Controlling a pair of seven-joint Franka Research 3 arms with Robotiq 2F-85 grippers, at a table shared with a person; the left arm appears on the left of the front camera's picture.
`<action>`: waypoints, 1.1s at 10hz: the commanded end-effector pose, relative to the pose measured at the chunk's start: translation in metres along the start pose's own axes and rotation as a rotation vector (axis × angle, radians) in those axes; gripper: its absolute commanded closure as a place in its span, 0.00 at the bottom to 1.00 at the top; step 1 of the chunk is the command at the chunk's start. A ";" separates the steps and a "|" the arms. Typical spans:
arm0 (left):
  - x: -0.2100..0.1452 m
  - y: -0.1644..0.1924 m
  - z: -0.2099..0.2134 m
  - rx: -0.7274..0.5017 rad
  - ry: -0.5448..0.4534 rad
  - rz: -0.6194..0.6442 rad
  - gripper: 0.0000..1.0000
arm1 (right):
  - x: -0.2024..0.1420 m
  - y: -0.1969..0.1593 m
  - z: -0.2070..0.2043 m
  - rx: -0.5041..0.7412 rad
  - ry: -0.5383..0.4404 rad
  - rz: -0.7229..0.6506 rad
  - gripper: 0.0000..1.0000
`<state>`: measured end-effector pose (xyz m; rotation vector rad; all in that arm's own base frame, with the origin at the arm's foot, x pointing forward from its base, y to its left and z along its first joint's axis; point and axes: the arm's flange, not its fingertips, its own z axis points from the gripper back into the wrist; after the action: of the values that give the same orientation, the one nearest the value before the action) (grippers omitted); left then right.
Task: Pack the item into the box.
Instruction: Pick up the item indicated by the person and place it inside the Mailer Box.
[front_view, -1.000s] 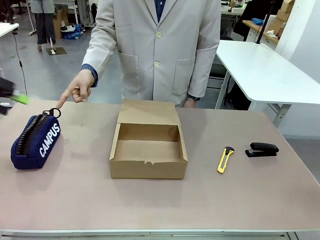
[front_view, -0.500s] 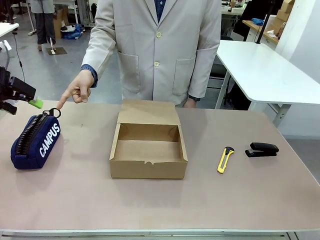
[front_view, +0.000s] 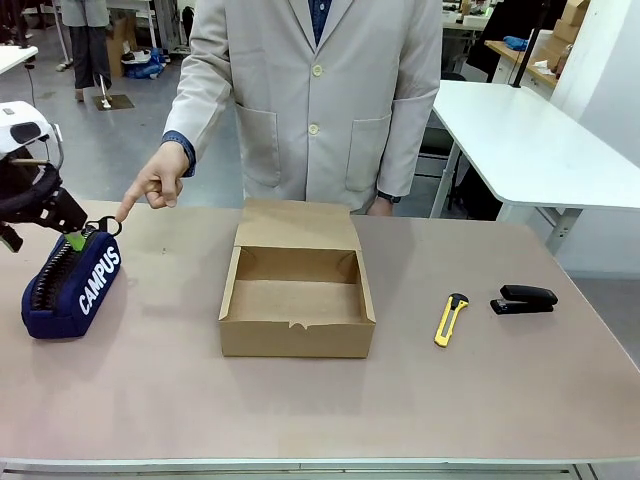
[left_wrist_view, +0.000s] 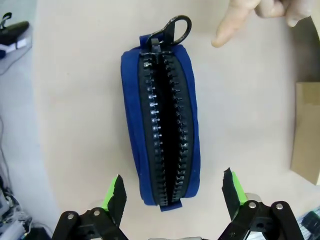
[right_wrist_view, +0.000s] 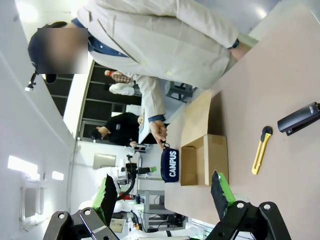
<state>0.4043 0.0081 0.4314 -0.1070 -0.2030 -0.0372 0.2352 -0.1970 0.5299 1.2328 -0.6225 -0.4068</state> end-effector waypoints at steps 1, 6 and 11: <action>0.020 0.000 -0.006 -0.008 0.049 0.023 0.00 | 0.004 0.002 -0.001 0.022 -0.008 0.025 0.00; 0.060 0.010 -0.059 0.026 0.177 0.088 0.00 | 0.004 0.002 -0.001 0.022 -0.008 0.025 0.00; 0.068 0.020 -0.080 0.038 0.254 0.100 0.00 | 0.004 0.002 -0.001 0.022 -0.008 0.025 0.00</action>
<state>0.4854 0.0140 0.3585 -0.1020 0.0393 0.0342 0.2345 -0.1976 0.5295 1.2340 -0.6226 -0.4053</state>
